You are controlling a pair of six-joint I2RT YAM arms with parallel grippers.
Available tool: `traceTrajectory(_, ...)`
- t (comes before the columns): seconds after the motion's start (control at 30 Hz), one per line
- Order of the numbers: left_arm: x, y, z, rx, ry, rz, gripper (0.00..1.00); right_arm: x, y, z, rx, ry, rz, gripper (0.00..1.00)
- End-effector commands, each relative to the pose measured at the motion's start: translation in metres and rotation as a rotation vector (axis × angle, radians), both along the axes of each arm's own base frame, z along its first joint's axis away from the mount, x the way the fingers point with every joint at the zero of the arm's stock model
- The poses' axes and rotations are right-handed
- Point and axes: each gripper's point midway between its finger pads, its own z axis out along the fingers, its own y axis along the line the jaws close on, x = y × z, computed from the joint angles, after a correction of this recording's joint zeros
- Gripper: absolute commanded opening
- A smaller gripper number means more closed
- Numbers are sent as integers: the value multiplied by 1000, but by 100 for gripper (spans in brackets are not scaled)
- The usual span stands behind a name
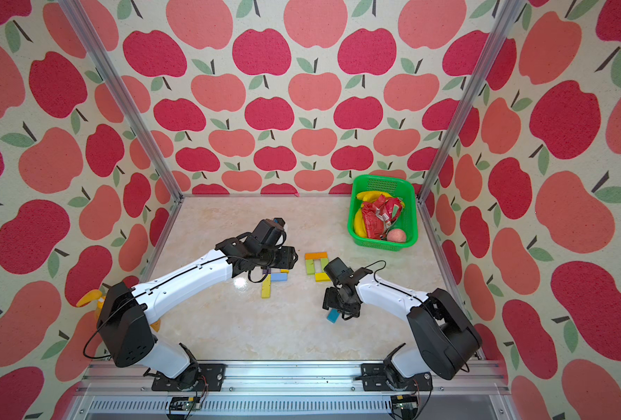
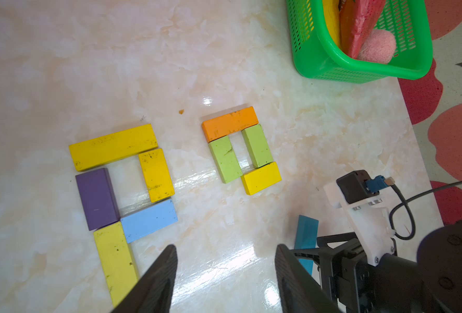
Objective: Assemble the letter p with building blocks
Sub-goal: Pick up the building block from the center of the board, then assemble the building block at the center of the board.
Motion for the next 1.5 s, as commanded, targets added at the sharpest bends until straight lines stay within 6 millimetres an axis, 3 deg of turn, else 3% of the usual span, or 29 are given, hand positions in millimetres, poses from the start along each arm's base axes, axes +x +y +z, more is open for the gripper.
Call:
traceTrajectory(0.0,5,17,2,16,-27,38,61,-4,0,-12,-11,25,1,57)
traceTrajectory(0.13,10,31,-1,23,-19,74,61,0,2,-7,-24,11,40,4)
traceTrajectory(0.17,11,33,-1,25,-20,81,61,4,2,-1,-31,-7,55,0)
traceTrajectory(0.33,12,42,-4,31,-13,102,61,47,15,57,-70,-183,187,0)
traceTrajectory(0.47,10,48,-5,33,-7,121,61,70,41,77,-51,-217,288,0)
traceTrajectory(0.67,6,58,-7,37,4,154,61,80,82,68,42,-193,359,0)
traceTrajectory(0.83,4,68,-9,38,7,181,61,76,100,51,73,-164,394,0)
traceTrajectory(1.47,7,70,-17,47,34,183,60,61,103,22,48,-97,380,2)
